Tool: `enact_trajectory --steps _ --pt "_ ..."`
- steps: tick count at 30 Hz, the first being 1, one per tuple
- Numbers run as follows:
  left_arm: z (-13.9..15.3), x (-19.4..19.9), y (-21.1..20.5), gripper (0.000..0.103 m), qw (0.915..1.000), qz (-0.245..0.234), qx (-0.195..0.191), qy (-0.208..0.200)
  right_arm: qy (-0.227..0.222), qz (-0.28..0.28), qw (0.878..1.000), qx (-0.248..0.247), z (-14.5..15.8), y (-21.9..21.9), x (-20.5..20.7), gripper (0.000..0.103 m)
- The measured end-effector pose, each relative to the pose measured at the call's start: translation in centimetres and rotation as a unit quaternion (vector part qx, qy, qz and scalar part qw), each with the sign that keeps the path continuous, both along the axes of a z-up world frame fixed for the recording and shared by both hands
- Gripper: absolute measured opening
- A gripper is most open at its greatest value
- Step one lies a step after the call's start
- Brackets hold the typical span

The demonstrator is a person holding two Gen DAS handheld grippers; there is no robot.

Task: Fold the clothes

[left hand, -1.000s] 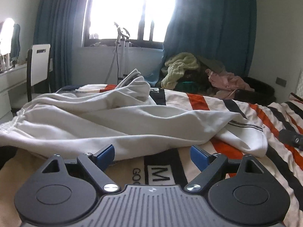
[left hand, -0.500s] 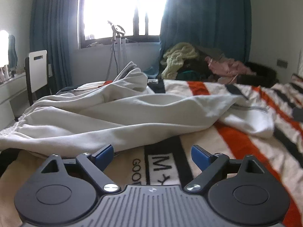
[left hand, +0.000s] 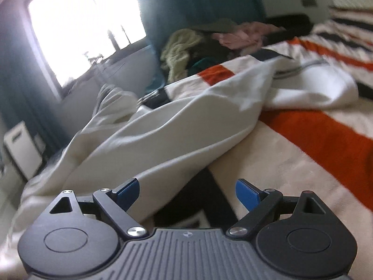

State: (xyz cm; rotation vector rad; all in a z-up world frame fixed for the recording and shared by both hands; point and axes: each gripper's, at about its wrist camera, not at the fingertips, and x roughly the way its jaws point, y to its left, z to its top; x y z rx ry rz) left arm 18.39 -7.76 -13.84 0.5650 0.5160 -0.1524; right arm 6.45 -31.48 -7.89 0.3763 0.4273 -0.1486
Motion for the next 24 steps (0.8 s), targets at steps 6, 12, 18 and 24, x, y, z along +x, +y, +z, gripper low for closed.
enact_trajectory --steps 6,12,18,24 --pt "-2.1 3.2 -3.7 0.091 0.9960 -0.056 0.069 -0.011 0.042 -0.037 0.997 0.053 -2.3 -2.2 3.4 0.088" --pt "-3.4 7.5 -6.0 0.066 0.9932 -0.075 0.090 -0.002 0.077 -0.072 0.991 0.084 -5.1 -3.9 6.2 0.088" --pt "-1.3 9.0 -6.5 0.004 0.9964 -0.074 0.023 0.035 0.050 -0.126 0.988 0.067 -5.6 -5.4 7.0 0.087" --pt "4.9 2.6 -2.0 0.003 0.9900 -0.072 -0.121 0.009 0.000 -0.146 0.987 0.075 -4.7 -6.3 5.8 0.088"
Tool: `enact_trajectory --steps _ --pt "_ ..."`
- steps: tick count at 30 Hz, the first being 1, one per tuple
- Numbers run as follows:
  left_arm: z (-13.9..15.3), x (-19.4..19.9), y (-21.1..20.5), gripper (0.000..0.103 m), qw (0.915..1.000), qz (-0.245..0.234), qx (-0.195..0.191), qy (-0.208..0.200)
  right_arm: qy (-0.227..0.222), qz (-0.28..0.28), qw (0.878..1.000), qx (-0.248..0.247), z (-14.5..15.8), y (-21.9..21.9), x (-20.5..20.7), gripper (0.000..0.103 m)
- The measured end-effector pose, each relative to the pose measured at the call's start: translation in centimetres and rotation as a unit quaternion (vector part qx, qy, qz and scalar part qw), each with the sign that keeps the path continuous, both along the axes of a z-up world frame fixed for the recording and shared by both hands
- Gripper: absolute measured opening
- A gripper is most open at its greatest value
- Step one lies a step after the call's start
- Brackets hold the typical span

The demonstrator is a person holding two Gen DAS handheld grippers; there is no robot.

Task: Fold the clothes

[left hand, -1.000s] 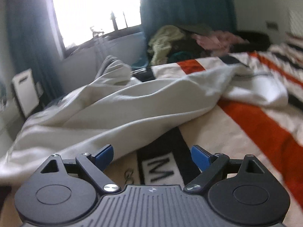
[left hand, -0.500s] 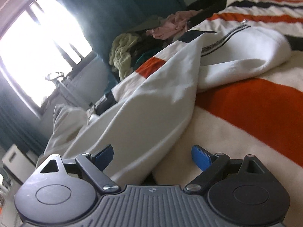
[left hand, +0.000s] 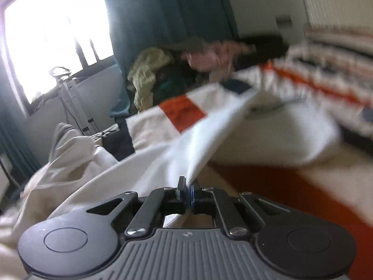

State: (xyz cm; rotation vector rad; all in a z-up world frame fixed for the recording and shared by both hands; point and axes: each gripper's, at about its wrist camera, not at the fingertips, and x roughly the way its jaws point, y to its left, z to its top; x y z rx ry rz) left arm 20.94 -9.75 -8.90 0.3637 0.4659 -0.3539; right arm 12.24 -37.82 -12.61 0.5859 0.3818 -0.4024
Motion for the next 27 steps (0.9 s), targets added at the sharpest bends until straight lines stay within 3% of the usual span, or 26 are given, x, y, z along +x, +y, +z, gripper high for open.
enact_trajectory --steps 6,9,12,15,22,24,27 --pt "3.4 -8.9 5.9 0.003 0.9935 0.012 -0.111 0.020 -0.028 0.048 0.998 0.026 0.6 0.4 -0.9 0.088" --pt "2.9 -12.4 9.0 0.003 0.9879 0.032 -0.143 0.052 -0.035 0.070 0.992 0.099 0.1 -0.1 -1.6 0.088" --pt "1.9 -13.9 11.4 0.003 0.9808 0.066 -0.162 0.086 -0.048 0.071 0.973 0.212 -1.0 -1.4 -2.7 0.088" --pt "1.8 -14.1 13.2 0.003 0.9696 0.094 -0.196 0.112 -0.054 0.064 0.955 0.285 -2.0 -2.2 -3.6 0.079" --pt "1.2 -13.4 15.8 0.004 0.9507 0.121 -0.248 0.141 -0.036 -0.003 0.952 0.306 -2.7 -4.4 -4.0 0.077" --pt "1.1 -13.3 15.9 0.004 0.9496 0.123 -0.252 0.141 -0.020 -0.005 0.956 0.292 -3.0 -4.8 -2.8 0.077" --pt "0.4 -12.5 16.3 0.005 0.9369 0.128 -0.286 0.155 0.032 -0.013 0.967 0.253 -3.7 -5.7 -0.3 0.077"
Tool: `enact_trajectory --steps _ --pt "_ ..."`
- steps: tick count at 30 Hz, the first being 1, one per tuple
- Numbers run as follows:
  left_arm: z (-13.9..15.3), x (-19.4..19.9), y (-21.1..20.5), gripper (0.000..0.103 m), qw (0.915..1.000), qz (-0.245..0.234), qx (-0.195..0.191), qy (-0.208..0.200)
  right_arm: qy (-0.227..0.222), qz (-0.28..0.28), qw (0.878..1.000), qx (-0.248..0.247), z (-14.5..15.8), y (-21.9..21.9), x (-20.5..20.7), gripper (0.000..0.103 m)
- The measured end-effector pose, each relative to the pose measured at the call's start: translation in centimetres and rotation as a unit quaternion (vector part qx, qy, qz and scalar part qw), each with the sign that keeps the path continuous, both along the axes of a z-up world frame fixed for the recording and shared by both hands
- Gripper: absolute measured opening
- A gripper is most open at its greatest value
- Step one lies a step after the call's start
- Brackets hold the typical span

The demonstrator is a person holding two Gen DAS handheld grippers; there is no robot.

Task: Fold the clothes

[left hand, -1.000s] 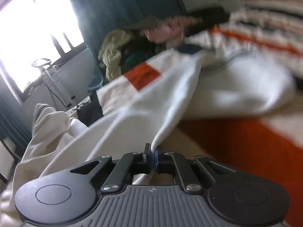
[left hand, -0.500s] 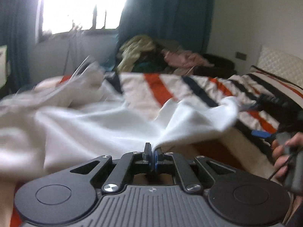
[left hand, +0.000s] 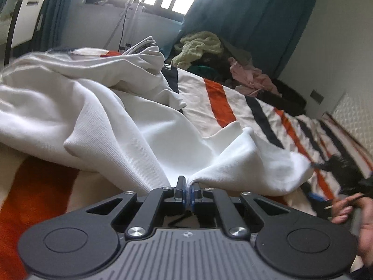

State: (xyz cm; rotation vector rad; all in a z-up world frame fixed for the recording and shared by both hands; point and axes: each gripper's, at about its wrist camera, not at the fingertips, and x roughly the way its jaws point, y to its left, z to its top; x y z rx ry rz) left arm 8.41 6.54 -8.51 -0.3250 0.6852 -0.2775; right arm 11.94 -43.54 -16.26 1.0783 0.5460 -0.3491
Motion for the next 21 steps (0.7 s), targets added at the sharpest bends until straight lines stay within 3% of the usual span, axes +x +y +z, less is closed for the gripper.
enact_trajectory --steps 3,4,7,10,16,18,21 --pt "-1.5 1.1 0.8 0.005 0.9984 0.018 -0.038 0.037 0.015 0.014 1.000 -0.005 -1.0 -0.6 2.0 0.074" --pt "-1.9 1.4 0.9 0.005 0.9980 0.021 -0.040 0.043 0.018 0.024 1.000 -0.005 -1.1 -0.7 2.7 0.064" --pt "-2.5 1.9 0.8 0.005 0.9977 0.022 -0.041 0.049 0.026 0.045 0.999 -0.009 -0.9 -1.0 4.9 0.017" --pt "-2.9 2.1 -0.4 0.007 0.9986 0.004 -0.036 0.038 0.021 0.046 0.999 -0.019 0.1 -1.8 6.4 0.010" --pt "-3.2 2.6 -3.5 0.009 0.9988 -0.038 -0.032 -0.005 -0.102 0.046 0.993 -0.037 4.8 -4.4 8.7 0.008" --pt "-3.3 3.1 -4.4 0.009 0.9977 -0.046 -0.043 -0.025 -0.181 0.045 0.980 -0.067 7.0 -4.9 8.0 0.008" --pt "-3.3 3.8 -5.8 0.011 0.9958 -0.060 -0.051 -0.047 -0.289 0.042 0.946 -0.142 10.3 -5.1 5.8 0.008"
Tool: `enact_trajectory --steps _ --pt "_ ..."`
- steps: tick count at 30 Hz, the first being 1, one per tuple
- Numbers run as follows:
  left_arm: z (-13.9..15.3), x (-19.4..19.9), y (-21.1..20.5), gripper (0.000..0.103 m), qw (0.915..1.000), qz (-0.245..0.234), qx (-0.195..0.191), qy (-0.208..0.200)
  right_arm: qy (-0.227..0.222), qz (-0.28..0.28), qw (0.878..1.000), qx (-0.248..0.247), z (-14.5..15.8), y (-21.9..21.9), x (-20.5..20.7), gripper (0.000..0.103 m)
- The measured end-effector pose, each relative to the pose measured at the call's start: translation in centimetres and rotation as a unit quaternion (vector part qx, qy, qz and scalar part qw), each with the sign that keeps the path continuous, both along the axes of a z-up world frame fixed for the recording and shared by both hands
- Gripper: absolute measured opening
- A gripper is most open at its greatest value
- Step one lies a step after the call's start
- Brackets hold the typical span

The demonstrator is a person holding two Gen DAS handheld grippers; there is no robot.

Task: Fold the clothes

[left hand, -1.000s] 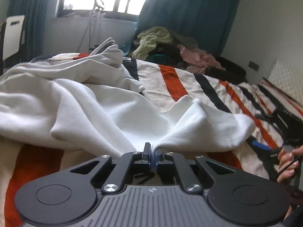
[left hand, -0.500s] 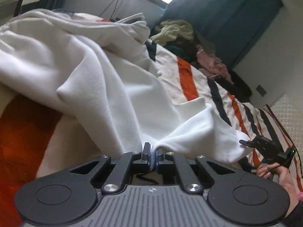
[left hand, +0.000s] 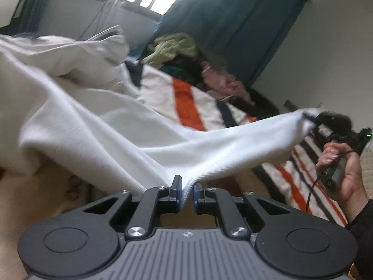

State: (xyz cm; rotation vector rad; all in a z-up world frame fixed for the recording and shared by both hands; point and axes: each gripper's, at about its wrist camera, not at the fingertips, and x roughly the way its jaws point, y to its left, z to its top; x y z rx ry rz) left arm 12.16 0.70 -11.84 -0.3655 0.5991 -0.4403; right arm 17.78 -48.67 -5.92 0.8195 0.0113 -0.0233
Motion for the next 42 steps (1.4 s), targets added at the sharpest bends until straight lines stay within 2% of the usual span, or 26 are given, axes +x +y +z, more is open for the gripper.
enact_trajectory --steps 2,4,5,7,8,11,12,14,16,18,19,20,21,22,23,24,25,28,30,33,35,37,39,41,42 --pt "-0.4 0.2 -0.7 0.012 0.9999 -0.009 0.004 0.000 -0.016 -0.009 1.000 -0.006 0.4 -0.8 -1.2 0.008" --pt "-0.9 0.3 -1.2 0.012 0.9998 -0.015 0.013 0.008 0.026 -0.033 0.999 0.002 -1.0 -1.9 -2.0 0.008" --pt "-1.2 0.4 -1.3 0.012 0.9995 -0.016 0.021 0.018 0.068 -0.043 0.997 0.006 -2.0 -2.4 -2.1 0.008" --pt "-1.9 0.7 -1.4 0.012 0.9983 -0.013 0.029 0.048 0.199 -0.054 0.978 0.038 -4.8 -3.7 -2.2 0.008" --pt "-2.3 0.8 -1.3 0.012 0.9976 -0.011 0.029 0.061 0.261 -0.052 0.962 0.062 -6.2 -4.5 -2.3 0.008" --pt "-2.8 0.6 -0.7 0.012 0.9967 -0.009 0.027 0.077 0.311 -0.056 0.927 0.200 -10.3 -7.1 -4.7 0.008" --pt "-2.8 0.6 -0.6 0.012 0.9966 -0.009 0.026 0.078 0.312 -0.064 0.920 0.229 -10.9 -7.7 -5.6 0.008" --pt "-2.8 0.5 -0.4 0.014 0.9964 -0.012 0.026 0.080 0.313 -0.071 0.917 0.236 -10.8 -7.9 -6.6 0.010" --pt "-2.7 0.3 -0.2 0.020 0.9960 -0.015 0.028 0.083 0.310 -0.056 0.923 0.223 -10.2 -7.7 -7.1 0.010" --pt "-2.4 0.1 0.1 0.040 0.9955 -0.016 0.018 0.092 0.311 -0.045 0.925 0.212 -9.6 -7.3 -7.4 0.010" --pt "-2.2 0.0 0.5 0.057 0.9947 -0.016 0.006 0.101 0.314 -0.042 0.926 0.207 -9.4 -7.1 -7.5 0.011" --pt "-1.9 -0.1 0.9 0.063 0.9941 -0.017 -0.005 0.107 0.313 -0.036 0.926 0.210 -9.3 -6.9 -7.8 0.012" --pt "-1.5 -0.2 1.3 0.064 0.9935 -0.016 -0.014 0.112 0.314 -0.032 0.923 0.219 -9.4 -6.7 -8.0 0.013" --pt "-1.1 -0.6 1.8 0.071 0.9927 -0.012 -0.021 0.118 0.315 -0.028 0.921 0.228 -9.6 -6.4 -8.1 0.024" --pt "-0.7 -1.0 2.3 0.082 0.9918 -0.007 -0.026 0.125 0.315 -0.023 0.919 0.237 -9.7 -6.1 -8.3 0.046" --pt "-0.3 -1.5 3.2 0.085 0.9907 0.001 -0.034 0.131 0.316 -0.020 0.916 0.245 -9.8 -6.0 -8.3 0.058" --pt "0.1 -2.0 4.3 0.086 0.9895 0.010 -0.043 0.138 0.316 -0.016 0.914 0.253 -10.0 -6.0 -8.4 0.075" --pt "1.1 -2.8 9.0 0.088 0.9816 0.083 -0.080 0.152 0.319 -0.008 0.910 0.265 -10.1 -5.8 -8.3 0.077" --pt "1.7 -3.3 12.3 0.089 0.9721 0.136 -0.105 0.160 0.319 -0.009 0.913 0.256 -10.1 -5.9 -8.0 0.077" --pt "1.8 -2.8 17.6 0.089 0.9454 0.229 -0.150 0.177 0.316 -0.019 0.916 0.246 -10.4 -6.3 -7.8 0.077" --pt "1.4 -2.0 21.0 0.089 0.9223 0.286 -0.184 0.184 0.314 -0.030 0.918 0.241 -10.8 -6.9 -7.6 0.076" --pt "0.4 -1.1 24.5 0.089 0.8956 0.338 -0.222 0.185 0.314 -0.041 0.919 0.234 -11.2 -7.6 -7.4 0.076" --pt "-0.9 -0.7 27.5 0.087 0.8701 0.388 -0.243 0.181 0.301 -0.048 0.923 0.235 -11.7 -8.2 -7.3 0.073" --pt "-2.4 -1.0 29.8 0.078 0.8395 0.443 -0.267 0.167 0.290 -0.048 0.923 0.248 -12.4 -8.7 -7.0 0.066" --pt "-3.0 -1.1 30.5 0.075 0.8301 0.454 -0.281 0.161 0.285 -0.045 0.923 0.255 -12.8 -8.9 -6.8 0.064"
